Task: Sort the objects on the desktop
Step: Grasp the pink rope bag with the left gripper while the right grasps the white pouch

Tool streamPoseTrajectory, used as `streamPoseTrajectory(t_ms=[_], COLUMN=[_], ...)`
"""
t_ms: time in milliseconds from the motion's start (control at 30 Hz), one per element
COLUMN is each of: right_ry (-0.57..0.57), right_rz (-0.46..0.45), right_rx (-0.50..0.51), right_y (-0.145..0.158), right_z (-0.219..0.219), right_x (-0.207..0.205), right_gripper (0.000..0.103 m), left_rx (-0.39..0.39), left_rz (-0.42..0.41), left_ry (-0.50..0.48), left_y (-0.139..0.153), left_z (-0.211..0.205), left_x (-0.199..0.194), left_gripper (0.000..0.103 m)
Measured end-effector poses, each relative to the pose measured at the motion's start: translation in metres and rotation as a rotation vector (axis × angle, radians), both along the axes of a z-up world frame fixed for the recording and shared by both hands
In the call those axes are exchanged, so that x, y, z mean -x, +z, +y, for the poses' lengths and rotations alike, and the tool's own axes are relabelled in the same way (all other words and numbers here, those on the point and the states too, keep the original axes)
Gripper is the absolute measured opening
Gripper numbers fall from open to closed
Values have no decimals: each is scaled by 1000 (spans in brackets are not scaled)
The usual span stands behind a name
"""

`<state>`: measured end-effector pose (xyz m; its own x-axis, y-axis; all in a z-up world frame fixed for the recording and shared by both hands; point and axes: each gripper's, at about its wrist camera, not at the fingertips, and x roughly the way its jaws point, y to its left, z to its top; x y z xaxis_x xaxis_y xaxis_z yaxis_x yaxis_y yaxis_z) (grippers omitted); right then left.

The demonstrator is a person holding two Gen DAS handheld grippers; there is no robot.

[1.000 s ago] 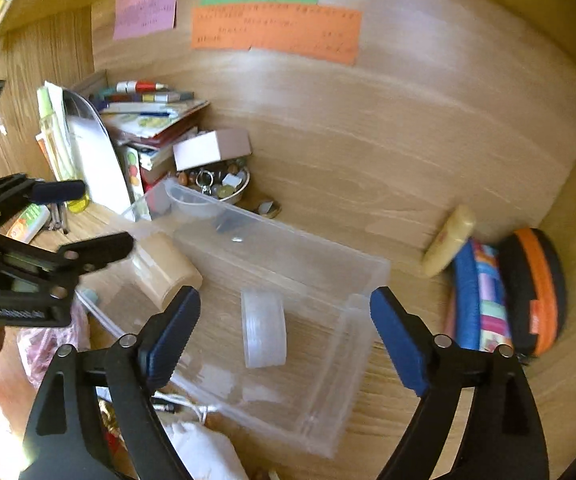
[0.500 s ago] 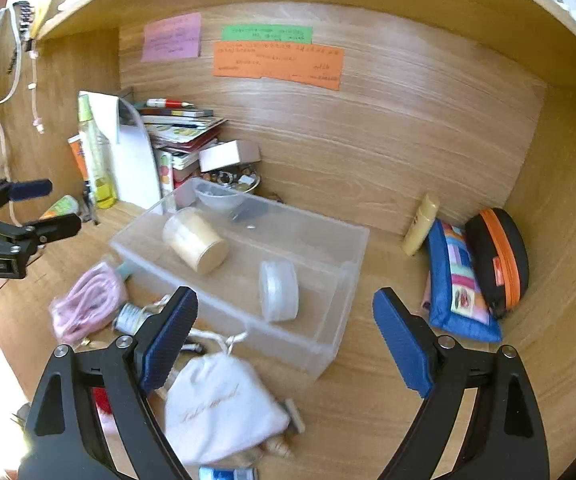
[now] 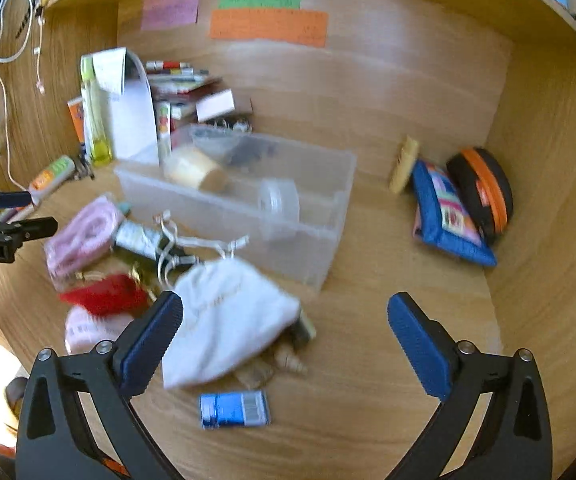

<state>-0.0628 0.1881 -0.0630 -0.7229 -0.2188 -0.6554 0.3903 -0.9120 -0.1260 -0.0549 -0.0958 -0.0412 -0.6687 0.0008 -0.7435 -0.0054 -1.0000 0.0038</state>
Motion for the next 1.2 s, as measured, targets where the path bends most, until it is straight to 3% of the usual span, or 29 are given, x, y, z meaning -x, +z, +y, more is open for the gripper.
streamPoseTrajectory(t_ms=[267, 467, 1000, 1100, 1167, 1200], right_ry=[56, 119, 189, 188, 196, 207], right_rz=[-126, -189, -220, -221, -221, -209], right_rx=[25, 70, 13, 23, 27, 29], right_y=[-36, -47, -56, -56, -56, -56], right_z=[-8, -18, -44, -44, -44, -45], right_x=[-1, 12, 42, 45, 46, 45], right_gripper=[102, 100, 86, 74, 59, 56], left_rx=[-29, -24, 3, -1, -4, -6], left_rz=[-96, -116, -150, -139, -133, -123], left_ry=[-7, -23, -43, -31, -27, -29], left_y=[-32, -39, -53, -53, -53, -52], left_z=[3, 7, 15, 12, 10, 10], left_x=[7, 17, 51, 54, 57, 57], left_gripper=[100, 100, 100, 100, 99, 94])
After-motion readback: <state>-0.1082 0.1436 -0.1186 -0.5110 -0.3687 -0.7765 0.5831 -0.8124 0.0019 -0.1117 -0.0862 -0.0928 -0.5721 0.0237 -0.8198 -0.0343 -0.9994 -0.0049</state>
